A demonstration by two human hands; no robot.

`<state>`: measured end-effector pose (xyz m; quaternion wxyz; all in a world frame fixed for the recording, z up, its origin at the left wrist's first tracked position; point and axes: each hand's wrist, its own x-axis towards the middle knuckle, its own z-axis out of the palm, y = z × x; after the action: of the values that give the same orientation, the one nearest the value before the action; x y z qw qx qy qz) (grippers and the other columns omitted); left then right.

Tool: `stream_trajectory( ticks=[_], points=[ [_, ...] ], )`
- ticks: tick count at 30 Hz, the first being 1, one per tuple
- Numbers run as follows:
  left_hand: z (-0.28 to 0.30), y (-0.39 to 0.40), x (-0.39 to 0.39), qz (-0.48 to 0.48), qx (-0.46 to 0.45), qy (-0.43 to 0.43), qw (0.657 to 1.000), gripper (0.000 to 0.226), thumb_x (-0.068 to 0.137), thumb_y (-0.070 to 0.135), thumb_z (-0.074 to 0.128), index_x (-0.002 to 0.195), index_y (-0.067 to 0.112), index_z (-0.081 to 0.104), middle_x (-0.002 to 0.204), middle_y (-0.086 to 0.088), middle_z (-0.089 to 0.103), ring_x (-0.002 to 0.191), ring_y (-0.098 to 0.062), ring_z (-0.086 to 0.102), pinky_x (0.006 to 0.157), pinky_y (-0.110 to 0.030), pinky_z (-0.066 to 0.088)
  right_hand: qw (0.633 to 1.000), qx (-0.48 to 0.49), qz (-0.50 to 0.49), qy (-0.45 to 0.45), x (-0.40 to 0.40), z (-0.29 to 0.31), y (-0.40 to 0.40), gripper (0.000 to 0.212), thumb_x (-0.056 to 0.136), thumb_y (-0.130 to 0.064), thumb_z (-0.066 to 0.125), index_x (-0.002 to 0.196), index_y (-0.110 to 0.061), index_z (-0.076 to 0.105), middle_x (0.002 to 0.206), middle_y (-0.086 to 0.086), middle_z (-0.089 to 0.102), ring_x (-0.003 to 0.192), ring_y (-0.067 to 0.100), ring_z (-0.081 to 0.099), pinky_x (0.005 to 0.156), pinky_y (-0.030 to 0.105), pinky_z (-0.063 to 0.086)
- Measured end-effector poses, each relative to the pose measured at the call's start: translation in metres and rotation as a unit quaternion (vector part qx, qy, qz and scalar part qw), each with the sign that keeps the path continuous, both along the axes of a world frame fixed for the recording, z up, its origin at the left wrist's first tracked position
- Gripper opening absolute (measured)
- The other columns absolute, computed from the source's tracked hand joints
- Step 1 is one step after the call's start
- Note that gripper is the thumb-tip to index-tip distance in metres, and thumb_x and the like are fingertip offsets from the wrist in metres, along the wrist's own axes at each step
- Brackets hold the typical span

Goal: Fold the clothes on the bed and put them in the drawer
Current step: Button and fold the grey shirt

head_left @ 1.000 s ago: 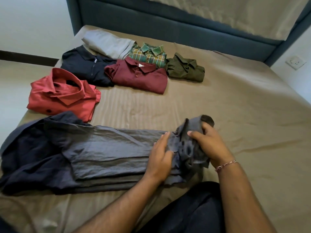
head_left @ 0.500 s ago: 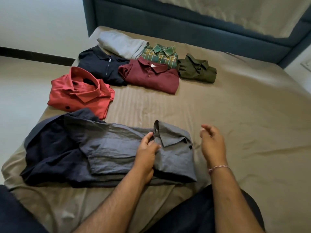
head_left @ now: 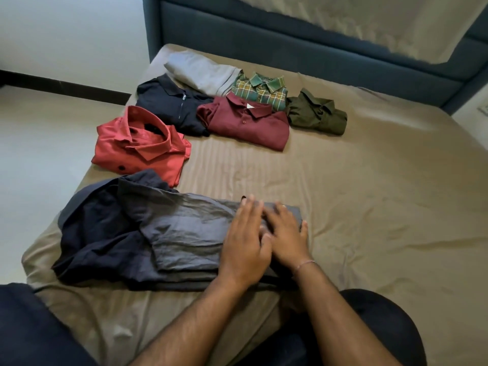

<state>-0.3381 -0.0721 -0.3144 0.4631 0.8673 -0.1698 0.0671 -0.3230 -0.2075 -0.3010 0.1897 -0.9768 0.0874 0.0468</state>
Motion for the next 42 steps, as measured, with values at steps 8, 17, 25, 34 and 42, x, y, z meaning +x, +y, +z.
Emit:
stream_trajectory(
  ticks=[8, 17, 25, 34, 42],
  points=[
    [-0.016, 0.008, -0.003, -0.064, 0.274, 0.045, 0.959, 0.077, 0.104, 0.056, 0.032, 0.167, 0.019, 0.009, 0.176, -0.005, -0.003, 0.162, -0.020, -0.005, 0.130, -0.046, -0.003, 0.814, 0.448, -0.367, 0.043, -0.016, 0.029, -0.059, 0.010, 0.090, -0.023, 0.064, 0.095, -0.014, 0.061, 0.067, 0.006, 0.051, 0.043, 0.013, 0.043, 0.044, 0.018, 0.037],
    [-0.002, 0.020, -0.037, -0.137, 0.093, 0.030, 0.986, 0.122, 0.084, 0.075, 0.064, 0.165, 0.029, -0.016, 0.171, 0.009, -0.026, 0.155, -0.006, -0.028, 0.129, -0.040, -0.010, 0.822, 0.527, -0.212, 0.034, -0.017, 0.064, -0.016, 0.004, 0.098, -0.022, 0.063, 0.096, -0.019, 0.065, 0.074, 0.000, 0.061, 0.057, 0.014, 0.055, 0.051, 0.027, 0.045],
    [0.000, 0.014, -0.031, 0.058, -0.455, 0.224, 0.860, 0.067, 0.091, 0.012, 0.060, 0.155, 0.014, 0.041, 0.160, 0.000, 0.047, 0.147, -0.008, 0.045, 0.125, -0.039, 0.034, 0.719, 0.692, -0.063, 0.001, -0.015, 0.068, 0.026, 0.037, 0.091, -0.016, 0.058, 0.125, -0.005, 0.063, 0.113, 0.013, 0.072, 0.083, 0.021, 0.070, 0.071, 0.031, 0.062],
    [0.002, 0.051, -0.028, 0.229, -0.654, 0.244, 0.678, 0.055, 0.085, -0.013, 0.041, 0.135, -0.002, 0.063, 0.131, -0.013, 0.071, 0.125, -0.030, 0.065, 0.104, -0.040, 0.052, 0.756, 0.653, -0.005, -0.043, -0.003, 0.051, 0.087, 0.017, 0.099, -0.001, 0.054, 0.109, -0.005, 0.067, 0.095, 0.017, 0.073, 0.069, 0.021, 0.067, 0.056, 0.026, 0.054],
    [0.043, 0.123, -0.040, 0.299, -0.289, 0.027, 0.909, 0.069, 0.085, 0.005, 0.053, 0.151, 0.022, 0.048, 0.157, 0.003, 0.045, 0.144, -0.003, 0.042, 0.118, -0.024, 0.036, 0.862, 0.498, 0.020, -0.097, -0.002, 0.026, 0.116, 0.018, 0.098, 0.004, 0.062, 0.091, -0.007, 0.074, 0.071, 0.005, 0.071, 0.059, 0.016, 0.061, 0.053, 0.020, 0.048]
  ],
)
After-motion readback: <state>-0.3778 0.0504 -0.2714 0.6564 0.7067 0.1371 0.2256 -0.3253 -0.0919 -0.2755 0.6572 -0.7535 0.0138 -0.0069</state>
